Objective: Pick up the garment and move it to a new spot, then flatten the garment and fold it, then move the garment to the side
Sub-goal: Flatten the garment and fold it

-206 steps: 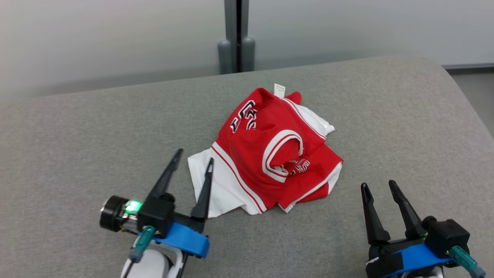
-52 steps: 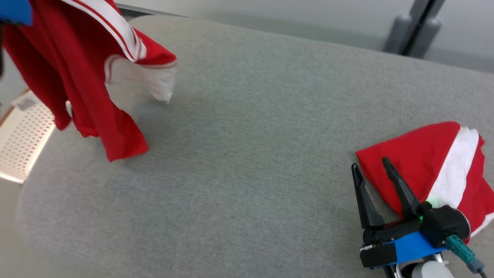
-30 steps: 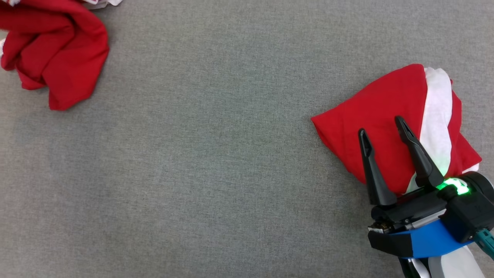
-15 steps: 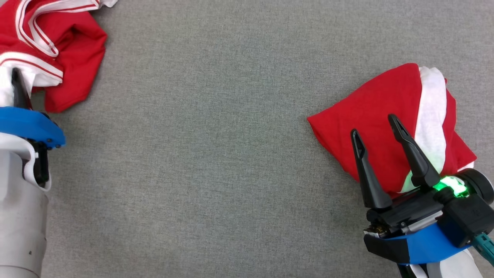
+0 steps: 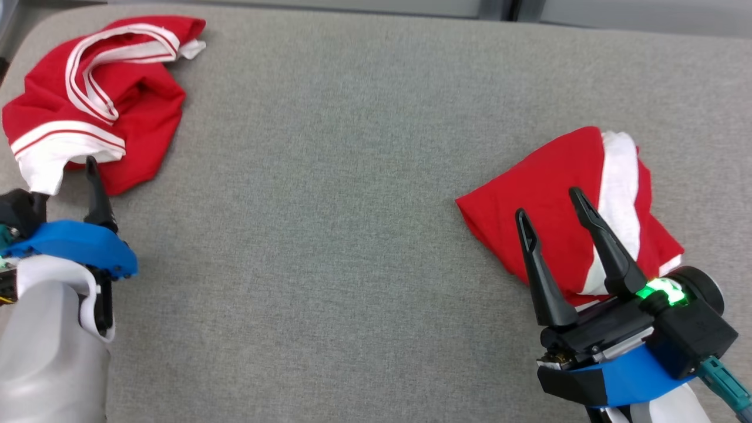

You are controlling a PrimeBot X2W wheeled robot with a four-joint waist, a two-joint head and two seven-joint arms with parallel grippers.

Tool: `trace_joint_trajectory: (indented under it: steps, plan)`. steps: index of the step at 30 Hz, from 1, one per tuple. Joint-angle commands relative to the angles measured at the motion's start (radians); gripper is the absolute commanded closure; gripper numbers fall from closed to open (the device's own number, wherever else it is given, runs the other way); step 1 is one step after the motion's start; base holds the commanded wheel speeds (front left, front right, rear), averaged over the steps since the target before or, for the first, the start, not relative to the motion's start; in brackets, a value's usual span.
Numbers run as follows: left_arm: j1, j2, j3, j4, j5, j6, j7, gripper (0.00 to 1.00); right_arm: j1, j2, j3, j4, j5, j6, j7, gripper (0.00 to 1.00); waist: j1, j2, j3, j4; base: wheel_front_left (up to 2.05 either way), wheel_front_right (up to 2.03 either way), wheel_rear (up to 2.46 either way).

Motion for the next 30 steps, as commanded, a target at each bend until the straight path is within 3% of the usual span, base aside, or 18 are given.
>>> trace_joint_trajectory:
  steps: [1, 13, 23, 30]
  plan:
    - [0.033, -0.010, 0.003, -0.027, 0.017, 0.001, -0.003, 0.00, 0.013, 0.009, 0.002, 0.014, 0.008, 0.000, -0.011, 0.00, 0.0001, 0.0000, -0.038, -0.022, 0.00, 0.00, 0.00]
    - [0.199, -0.068, -0.009, -0.282, 0.110, -0.029, -0.003, 0.00, 0.040, 0.037, -0.032, 0.107, 0.033, 0.000, -0.051, 0.00, 0.0001, 0.0000, -0.170, -0.108, 0.00, 0.00, 0.00]
    - [0.343, -0.128, 0.035, -0.578, 0.178, -0.032, -0.003, 0.00, 0.063, 0.042, -0.089, 0.180, 0.037, 0.000, -0.063, 0.00, 0.0001, 0.0000, -0.239, -0.198, 0.00, 0.00, 0.00]
    - [0.447, -0.172, 0.068, -0.687, 0.204, -0.031, -0.003, 0.00, 0.091, 0.044, -0.129, 0.214, 0.037, 0.000, -0.066, 0.00, 0.0001, 0.0000, -0.271, -0.227, 0.00, 0.00, 0.00]
